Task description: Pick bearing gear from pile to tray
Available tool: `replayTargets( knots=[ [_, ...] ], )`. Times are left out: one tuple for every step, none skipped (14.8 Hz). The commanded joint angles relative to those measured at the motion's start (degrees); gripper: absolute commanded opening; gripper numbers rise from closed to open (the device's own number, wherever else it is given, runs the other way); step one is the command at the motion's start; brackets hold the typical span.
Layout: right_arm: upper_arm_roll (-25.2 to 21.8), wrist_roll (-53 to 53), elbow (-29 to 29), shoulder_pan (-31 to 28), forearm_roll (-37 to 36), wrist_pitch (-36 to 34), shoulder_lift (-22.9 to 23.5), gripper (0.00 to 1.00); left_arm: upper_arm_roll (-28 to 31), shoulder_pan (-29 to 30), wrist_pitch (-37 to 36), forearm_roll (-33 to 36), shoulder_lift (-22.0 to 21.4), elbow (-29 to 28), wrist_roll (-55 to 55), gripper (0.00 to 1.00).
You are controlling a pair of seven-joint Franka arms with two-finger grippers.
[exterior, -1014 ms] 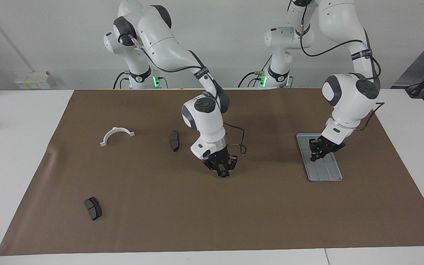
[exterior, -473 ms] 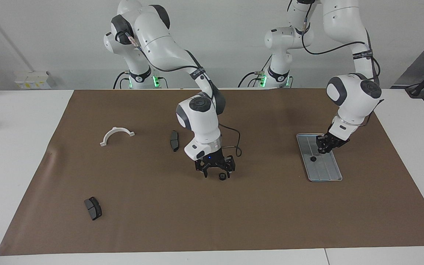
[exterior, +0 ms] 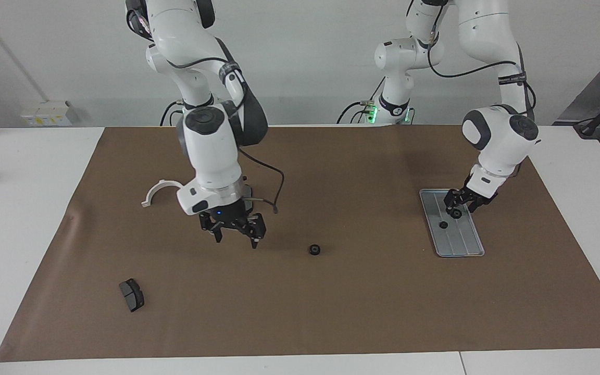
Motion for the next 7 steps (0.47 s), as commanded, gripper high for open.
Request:
replayTargets(
  knots=[
    [0.88,-5.34,-1.76,-4.24,-0.8,-4.97,-4.36,1.0,-0.26,-0.32,-0.61,-1.14,-1.53,0.75,0.85,1.0],
    [0.97,-6.22,-1.68,-5.65,-0.8,-6.21,-5.76,1.0,-0.43,-0.5,-2.01,-0.97,-1.36,2.33,0.93,1.0],
    [0.97,-7.62,-1.67,-6.36,-0.8,-7.35,-7.17,1.0,-0.69,-0.94,-2.55,-0.79,-0.92,3.73,1.19,1.0],
    [0.97,-9.37,-1.67,-7.06,-0.71,-8.93,-8.66,1.0,-0.7,-3.03,-2.47,-0.7,-0.74,4.36,1.37,1.0],
    [0.97,-10.52,-1.67,-7.94,-0.53,-10.86,-10.59,1.0,-0.7,-4.7,-2.38,-0.7,-0.57,4.97,1.28,1.0],
    [0.97,-10.97,-1.67,-8.82,-0.01,-12.88,-12.26,1.0,-0.7,-6.37,-2.55,-0.7,-0.39,5.85,1.2,1.0],
    [0.97,-11.06,-1.59,-9.35,0.17,-15.25,-14.02,1.0,-0.61,-8.74,-2.64,-0.7,0.22,6.81,0.85,1.0]
  ],
)
